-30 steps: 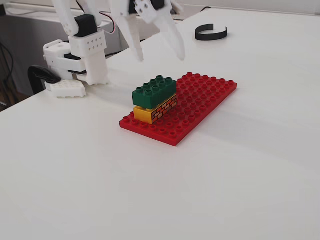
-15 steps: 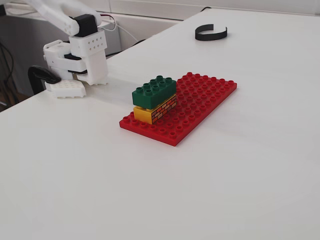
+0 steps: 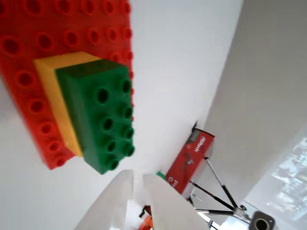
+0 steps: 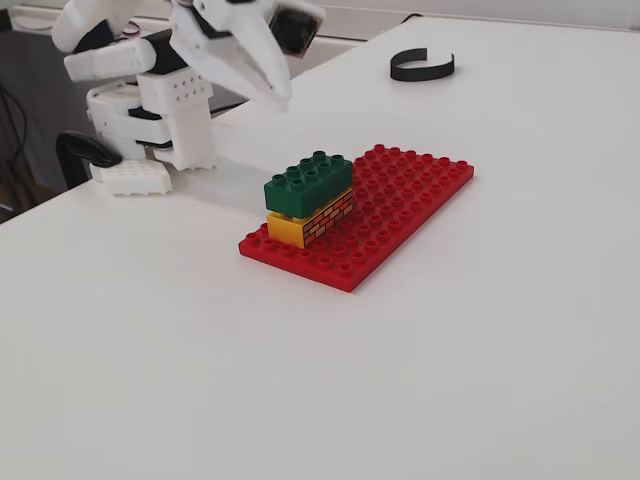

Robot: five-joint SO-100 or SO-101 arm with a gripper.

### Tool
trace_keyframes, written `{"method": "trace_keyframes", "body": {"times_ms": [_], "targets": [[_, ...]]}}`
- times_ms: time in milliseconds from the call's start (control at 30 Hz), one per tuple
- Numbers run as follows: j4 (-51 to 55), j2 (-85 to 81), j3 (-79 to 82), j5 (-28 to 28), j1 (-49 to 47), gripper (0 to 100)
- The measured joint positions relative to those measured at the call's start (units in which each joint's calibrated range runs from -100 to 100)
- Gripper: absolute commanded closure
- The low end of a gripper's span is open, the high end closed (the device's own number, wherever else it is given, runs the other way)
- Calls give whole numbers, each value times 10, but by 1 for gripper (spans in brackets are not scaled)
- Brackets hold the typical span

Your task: Grab the loose lego brick and stack it on top of the fixed one.

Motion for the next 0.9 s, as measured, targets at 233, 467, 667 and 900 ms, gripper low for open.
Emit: {"method": "trace_keyframes", "body": {"times_ms": [233, 467, 667, 900], "targets": [[50, 0, 74, -2, 2, 99], [80, -8, 95, -7, 2, 99], [84, -8, 95, -58, 2, 99], [84, -8, 95, -62, 2, 99]]}}
